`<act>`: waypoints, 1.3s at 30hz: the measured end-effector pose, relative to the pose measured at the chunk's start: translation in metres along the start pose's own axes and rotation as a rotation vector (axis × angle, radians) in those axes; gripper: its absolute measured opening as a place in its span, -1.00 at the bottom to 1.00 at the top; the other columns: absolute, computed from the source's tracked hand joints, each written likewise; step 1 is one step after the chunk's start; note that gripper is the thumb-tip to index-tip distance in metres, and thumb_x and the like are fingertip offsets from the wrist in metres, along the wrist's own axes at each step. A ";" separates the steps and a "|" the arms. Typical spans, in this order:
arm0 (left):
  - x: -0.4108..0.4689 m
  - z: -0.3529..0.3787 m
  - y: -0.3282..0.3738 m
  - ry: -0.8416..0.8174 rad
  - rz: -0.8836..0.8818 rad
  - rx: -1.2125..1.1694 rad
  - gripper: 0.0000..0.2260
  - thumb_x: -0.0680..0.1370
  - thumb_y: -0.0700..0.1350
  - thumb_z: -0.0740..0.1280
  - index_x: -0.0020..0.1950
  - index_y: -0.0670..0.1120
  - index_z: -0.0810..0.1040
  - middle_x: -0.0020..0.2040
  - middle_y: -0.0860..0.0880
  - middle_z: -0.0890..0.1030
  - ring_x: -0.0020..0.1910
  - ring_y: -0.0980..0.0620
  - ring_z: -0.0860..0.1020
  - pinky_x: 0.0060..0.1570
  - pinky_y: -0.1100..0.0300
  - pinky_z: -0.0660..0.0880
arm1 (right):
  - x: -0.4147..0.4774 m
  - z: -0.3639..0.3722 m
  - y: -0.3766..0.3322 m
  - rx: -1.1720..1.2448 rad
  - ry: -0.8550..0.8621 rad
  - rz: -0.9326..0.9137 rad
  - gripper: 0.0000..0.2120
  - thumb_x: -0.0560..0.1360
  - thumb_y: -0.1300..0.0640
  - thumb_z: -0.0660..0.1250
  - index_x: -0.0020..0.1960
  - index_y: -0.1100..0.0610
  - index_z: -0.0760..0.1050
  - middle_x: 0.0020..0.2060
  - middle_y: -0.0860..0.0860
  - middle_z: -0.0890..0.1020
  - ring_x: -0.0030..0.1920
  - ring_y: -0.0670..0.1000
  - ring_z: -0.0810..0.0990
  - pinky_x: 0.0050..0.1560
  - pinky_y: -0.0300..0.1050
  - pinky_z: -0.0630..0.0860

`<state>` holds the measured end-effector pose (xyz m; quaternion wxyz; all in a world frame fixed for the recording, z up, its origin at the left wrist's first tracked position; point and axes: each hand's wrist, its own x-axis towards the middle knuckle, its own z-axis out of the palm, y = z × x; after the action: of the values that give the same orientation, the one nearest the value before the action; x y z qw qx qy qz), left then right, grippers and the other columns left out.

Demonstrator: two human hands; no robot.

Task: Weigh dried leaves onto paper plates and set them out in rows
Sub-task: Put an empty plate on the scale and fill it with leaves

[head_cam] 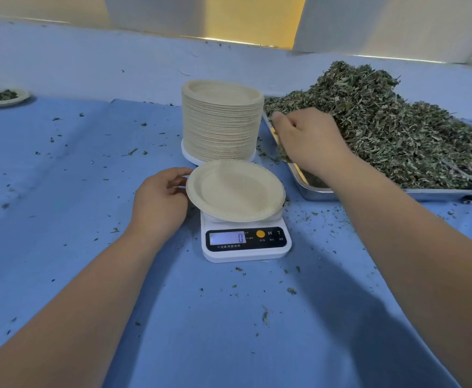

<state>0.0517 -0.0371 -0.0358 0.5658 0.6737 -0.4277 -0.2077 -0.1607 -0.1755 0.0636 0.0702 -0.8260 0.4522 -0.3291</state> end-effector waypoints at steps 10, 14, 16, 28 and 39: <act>0.003 0.000 -0.004 0.019 -0.032 -0.005 -0.58 0.53 -0.40 0.22 0.16 0.08 0.59 -0.05 0.22 0.67 -0.16 0.39 0.63 -0.17 0.35 0.55 | -0.027 0.038 -0.069 -0.077 -0.348 -0.252 -0.58 0.67 -0.11 0.17 -0.19 0.16 0.52 -0.26 0.04 0.61 -0.18 0.05 0.55 -0.14 0.00 0.50; 0.003 0.000 -0.005 0.022 -0.042 0.000 -0.63 0.54 -0.36 0.27 0.16 0.08 0.58 -0.03 0.22 0.66 -0.14 0.41 0.61 -0.12 0.33 0.54 | -0.032 0.025 -0.059 -0.027 -0.298 -0.203 -0.66 0.63 -0.14 0.20 -0.08 0.06 0.61 -0.22 -0.03 0.66 -0.17 -0.02 0.60 -0.07 -0.02 0.58; 0.003 0.000 -0.006 0.027 -0.047 0.011 -0.64 0.55 -0.34 0.28 0.18 0.07 0.58 -0.02 0.22 0.65 -0.15 0.44 0.59 -0.11 0.32 0.52 | -0.037 0.019 -0.045 0.058 -0.222 -0.146 -0.70 0.63 -0.13 0.21 -0.07 0.02 0.62 -0.27 -0.08 0.64 -0.26 -0.12 0.59 -0.18 -0.13 0.59; 0.004 0.000 -0.006 0.024 -0.056 0.061 -0.64 0.53 -0.32 0.30 0.25 -0.01 0.61 0.01 0.18 0.67 -0.10 0.33 0.64 -0.15 0.35 0.56 | -0.077 0.023 0.033 0.243 0.251 0.001 -0.72 0.60 -0.01 0.24 -0.18 0.10 0.58 -0.41 0.00 0.56 -0.33 0.02 0.51 -0.31 -0.26 0.35; 0.002 -0.001 -0.005 0.012 -0.057 0.071 -0.65 0.53 -0.32 0.30 0.23 -0.01 0.62 0.03 0.14 0.69 -0.02 0.20 0.67 -0.02 0.23 0.61 | -0.079 0.030 0.035 0.252 0.210 -0.025 -0.73 0.59 -0.01 0.25 -0.16 0.11 0.60 -0.40 0.00 0.58 -0.33 0.01 0.51 -0.27 -0.11 0.42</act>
<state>0.0554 -0.0377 -0.0398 0.5377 0.7066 -0.4120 -0.2044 -0.1971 -0.1385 -0.0119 0.1215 -0.7774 0.4018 -0.4684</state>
